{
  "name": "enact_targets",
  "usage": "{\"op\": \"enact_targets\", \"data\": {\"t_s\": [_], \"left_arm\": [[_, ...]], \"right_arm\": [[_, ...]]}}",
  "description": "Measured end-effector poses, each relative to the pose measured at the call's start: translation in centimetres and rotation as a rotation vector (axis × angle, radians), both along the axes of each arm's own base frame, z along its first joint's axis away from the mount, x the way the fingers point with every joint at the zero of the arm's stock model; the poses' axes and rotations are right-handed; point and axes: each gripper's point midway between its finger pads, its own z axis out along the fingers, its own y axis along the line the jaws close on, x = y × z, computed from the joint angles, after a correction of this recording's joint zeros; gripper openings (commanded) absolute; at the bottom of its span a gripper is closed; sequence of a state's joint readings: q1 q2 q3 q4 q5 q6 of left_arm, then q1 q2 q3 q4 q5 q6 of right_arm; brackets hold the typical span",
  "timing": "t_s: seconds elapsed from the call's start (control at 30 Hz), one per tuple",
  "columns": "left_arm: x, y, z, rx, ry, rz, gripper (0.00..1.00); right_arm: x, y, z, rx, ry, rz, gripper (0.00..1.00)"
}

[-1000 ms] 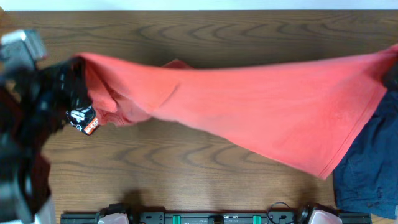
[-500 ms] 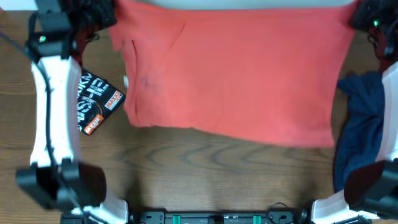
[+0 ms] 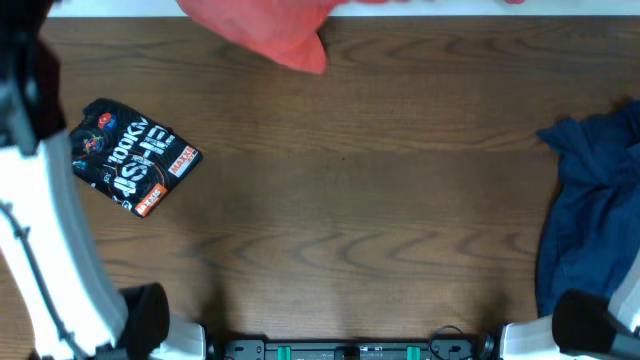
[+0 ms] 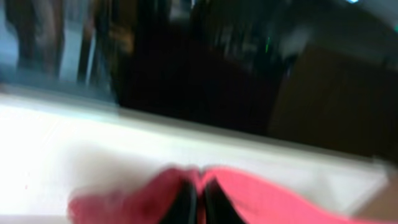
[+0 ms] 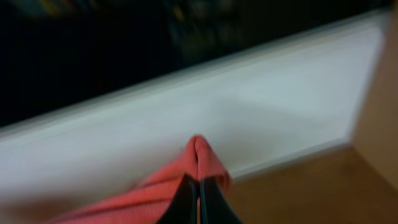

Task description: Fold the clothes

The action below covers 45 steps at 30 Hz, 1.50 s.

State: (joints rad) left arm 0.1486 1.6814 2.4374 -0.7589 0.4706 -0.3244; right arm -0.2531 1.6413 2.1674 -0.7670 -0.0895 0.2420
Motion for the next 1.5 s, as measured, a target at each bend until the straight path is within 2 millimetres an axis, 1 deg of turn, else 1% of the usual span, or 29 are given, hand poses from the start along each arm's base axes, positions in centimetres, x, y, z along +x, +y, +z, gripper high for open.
{"op": "enact_targets", "data": {"t_s": [0.03, 0.07, 0.1, 0.13, 0.17, 0.2, 0.23, 0.27, 0.33, 0.43, 0.5, 0.53, 0.63, 0.73, 0.8, 0.83, 0.9, 0.97, 1.03, 1.1, 1.13, 1.2, 1.27, 1.37, 1.47, 1.5], "left_arm": [[-0.9, -0.1, -2.0, -0.008, 0.094, -0.002, 0.06], [-1.6, -0.3, -4.3, -0.018, 0.198, -0.004, 0.06], [-2.2, -0.4, -6.6, -0.026, 0.294, -0.006, 0.06], [-2.6, -0.4, -8.9, -0.034, 0.389, -0.010, 0.06], [-3.3, -0.5, -12.2, -0.042, 0.529, -0.015, 0.06], [-3.9, -0.6, -15.1, -0.048, 0.647, -0.023, 0.06], [-4.2, -0.7, -16.8, -0.052, 0.718, -0.030, 0.06], [-4.5, -0.7, -19.1, -0.050, 0.809, -0.043, 0.06], [-5.8, -0.9, -22.9, -0.051, 0.972, -0.064, 0.06], [-8.2, -1.2, -27.5, -0.047, 1.172, -0.106, 0.06], [-9.1, -1.3, -29.7, -0.038, 1.246, -0.134, 0.06], [-9.5, -1.4, -30.6, -0.036, 1.277, -0.145, 0.06], [-11.8, -1.7, -34.6, -0.038, 1.426, -0.194, 0.06], [-15.0, -2.2, -38.4, -0.051, 1.582, -0.245, 0.06], [-17.8, -2.6, -40.6, -0.065, 1.683, -0.276, 0.06], [-19.0, -2.8, -41.4, -0.071, 1.716, -0.285, 0.06], [-21.2, -3.1, -42.5, -0.076, 1.750, -0.295, 0.06], [-23.7, -3.4, -42.9, -0.077, 1.765, -0.303, 0.06], [-25.3, -3.7, -42.9, -0.072, 1.745, -0.299, 0.06], [-26.2, -3.8, -42.8, -0.067, 1.698, -0.280, 0.06], [-26.3, -3.9, -42.6, -0.061, 1.667, -0.272, 0.06], [-25.8, -3.8, -42.2, -0.048, 1.591, -0.249, 0.06], [-24.6, -3.6, -42.0, -0.040, 1.507, -0.221, 0.06], [-21.5, -3.1, -42.0, -0.048, 1.379, -0.161, 0.06], [-17.7, -2.6, -42.0, -0.067, 1.256, -0.102, 0.06], [-16.7, -2.4, -42.0, -0.073, 1.225, -0.091, 0.06]], "right_arm": [[-0.6, -0.2, -1.4, 0.006, 0.064, -0.019, 0.01], [-1.1, -0.5, -3.1, 0.013, 0.132, -0.039, 0.01], [-1.7, -0.8, -5.4, 0.023, 0.225, -0.062, 0.01], [-1.9, -1.0, -6.6, 0.027, 0.271, -0.072, 0.01], [-2.2, -1.2, -8.5, 0.034, 0.343, -0.088, 0.01], [-2.5, -1.4, -10.6, 0.039, 0.418, -0.100, 0.01], [-2.8, -1.6, -12.5, 0.043, 0.487, -0.108, 0.01], [-3.1, -1.7, -14.3, 0.047, 0.553, -0.111, 0.01], [-4.3, -1.7, -18.0, 0.057, 0.694, -0.114, 0.01], [-7.1, -1.3, -23.5, 0.083, 0.920, -0.110, 0.01], [-8.8, -0.8, -26.2, 0.102, 1.032, -0.101, 0.01], [-9.5, -0.6, -27.2, 0.111, 1.072, -0.096, 0.01], [-12.1, 0.1, -31.0, 0.141, 1.220, -0.081, 0.01], [-14.8, 0.7, -34.5, 0.172, 1.349, -0.077, 0.01], [-16.5, 0.9, -36.5, 0.198, 1.415, -0.084, 0.01], [-17.4, 0.8, -37.4, 0.211, 1.446, -0.090, 0.01], [-19.0, 0.6, -38.6, 0.241, 1.489, -0.110, 0.01], [-20.4, 0.2, -39.2, 0.272, 1.503, -0.140, 0.01], [-21.2, -0.3, -38.9, 0.293, 1.485, -0.170, 0.01], [-21.5, -0.9, -37.9, 0.299, 1.438, -0.199, 0.01], [-21.4, -1.2, -37.3, 0.295, 1.403, -0.211, 0.01], [-21.2, -1.5, -36.3, 0.288, 1.345, -0.224, 0.01], [-20.7, -1.6, -35.8, 0.282, 1.301, -0.226, 0.01], [-19.4, -1.6, -35.8, 0.282, 1.249, -0.207, 0.01], [-17.8, -1.2, -36.2, 0.267, 1.204, -0.176, 0.01], [-17.3, -1.1, -36.4, 0.263, 1.187, -0.168, 0.01]]}}
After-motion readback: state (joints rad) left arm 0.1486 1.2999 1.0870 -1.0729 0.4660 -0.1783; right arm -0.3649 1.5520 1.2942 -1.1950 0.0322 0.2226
